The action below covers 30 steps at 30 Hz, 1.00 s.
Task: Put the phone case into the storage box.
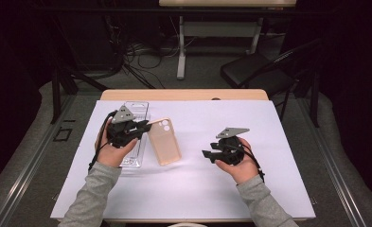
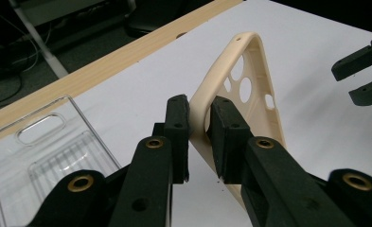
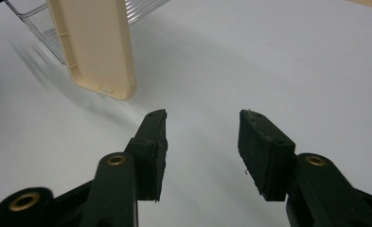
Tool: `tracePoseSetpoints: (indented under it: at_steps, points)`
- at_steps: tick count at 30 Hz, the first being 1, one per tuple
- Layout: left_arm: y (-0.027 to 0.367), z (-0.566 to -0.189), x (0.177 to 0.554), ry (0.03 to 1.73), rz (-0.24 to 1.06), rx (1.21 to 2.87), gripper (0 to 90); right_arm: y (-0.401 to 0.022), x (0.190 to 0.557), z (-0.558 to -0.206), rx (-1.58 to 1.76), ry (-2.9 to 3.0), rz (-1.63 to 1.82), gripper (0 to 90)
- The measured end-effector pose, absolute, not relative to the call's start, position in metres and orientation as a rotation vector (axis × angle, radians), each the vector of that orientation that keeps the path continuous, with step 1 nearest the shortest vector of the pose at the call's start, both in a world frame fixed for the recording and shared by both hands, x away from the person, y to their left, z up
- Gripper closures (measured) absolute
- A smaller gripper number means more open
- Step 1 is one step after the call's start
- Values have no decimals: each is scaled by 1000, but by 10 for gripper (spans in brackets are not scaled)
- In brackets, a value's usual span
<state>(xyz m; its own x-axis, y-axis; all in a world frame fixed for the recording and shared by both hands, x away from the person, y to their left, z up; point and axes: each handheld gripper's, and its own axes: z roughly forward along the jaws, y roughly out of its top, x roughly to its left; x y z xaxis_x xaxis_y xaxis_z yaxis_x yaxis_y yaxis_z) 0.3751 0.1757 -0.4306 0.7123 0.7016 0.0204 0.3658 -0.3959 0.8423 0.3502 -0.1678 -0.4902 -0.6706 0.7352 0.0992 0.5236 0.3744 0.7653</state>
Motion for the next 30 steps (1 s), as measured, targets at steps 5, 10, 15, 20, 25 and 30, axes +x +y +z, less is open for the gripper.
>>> tracePoseSetpoints:
  at_steps: [5, 10, 15, 20, 25, 30]
  points:
    - [173, -434, 377, 772, 466, 1997, 785, -171, 350, -489, 1128, 2367, 1183, 525]
    - [166, -436, 378, 704, 492, 1986, 784, -175, 349, -490, 1136, 2360, 1179, 525]
    - [160, -439, 381, 617, 541, 2017, 784, -182, 351, -487, 1137, 2328, 1186, 531]
    - [158, -435, 386, 568, 593, 2079, 784, -188, 351, -485, 1152, 2312, 1188, 541]
    - [153, -425, 388, 492, 648, 2119, 785, -190, 351, -484, 1138, 2303, 1192, 544]
    - [147, -413, 392, 424, 711, 2151, 785, -191, 350, -484, 1141, 2303, 1185, 528]
